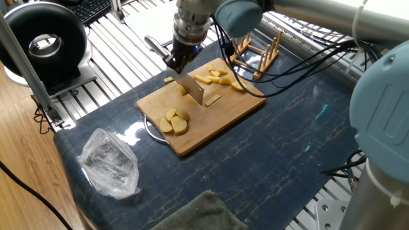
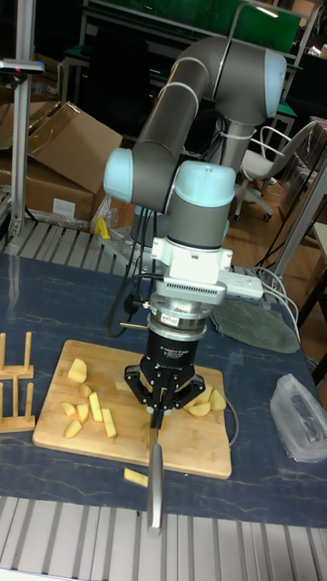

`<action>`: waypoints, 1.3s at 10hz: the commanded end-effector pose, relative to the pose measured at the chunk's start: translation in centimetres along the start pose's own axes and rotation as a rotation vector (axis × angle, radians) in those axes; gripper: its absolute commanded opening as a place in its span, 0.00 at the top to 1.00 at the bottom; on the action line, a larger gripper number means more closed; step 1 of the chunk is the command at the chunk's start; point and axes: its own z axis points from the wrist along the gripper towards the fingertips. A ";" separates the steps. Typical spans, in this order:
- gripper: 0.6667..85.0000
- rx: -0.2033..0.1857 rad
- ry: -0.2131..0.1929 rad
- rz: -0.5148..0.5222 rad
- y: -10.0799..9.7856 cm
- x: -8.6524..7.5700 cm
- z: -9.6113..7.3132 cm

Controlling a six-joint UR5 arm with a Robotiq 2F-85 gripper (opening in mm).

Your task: Chop the potatoes

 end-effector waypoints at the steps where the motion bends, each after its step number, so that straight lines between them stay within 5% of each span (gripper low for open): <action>1: 1.00 -0.028 -0.004 0.000 -0.1 0.9 0.3; 8: 1.00 -0.045 0.045 0.002 -0.2 1.4 -1.7; 13: 1.00 -0.001 0.109 0.023 0.6 1.1 -3.9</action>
